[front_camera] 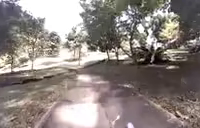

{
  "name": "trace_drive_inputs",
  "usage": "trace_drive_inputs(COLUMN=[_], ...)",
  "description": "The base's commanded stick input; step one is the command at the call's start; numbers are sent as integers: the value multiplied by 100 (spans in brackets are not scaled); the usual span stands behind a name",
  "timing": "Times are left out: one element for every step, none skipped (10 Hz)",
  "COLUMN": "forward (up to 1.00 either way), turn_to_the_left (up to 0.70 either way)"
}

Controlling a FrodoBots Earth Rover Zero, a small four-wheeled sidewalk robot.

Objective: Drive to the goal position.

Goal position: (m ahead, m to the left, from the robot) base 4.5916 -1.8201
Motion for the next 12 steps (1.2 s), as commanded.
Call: trace_drive_inputs(forward=[100,100,100,100,100,100,100,100,100,100,100,100], turn_to_the_left=[0,0,0,0,0,0,0,0,0,0,0,0])
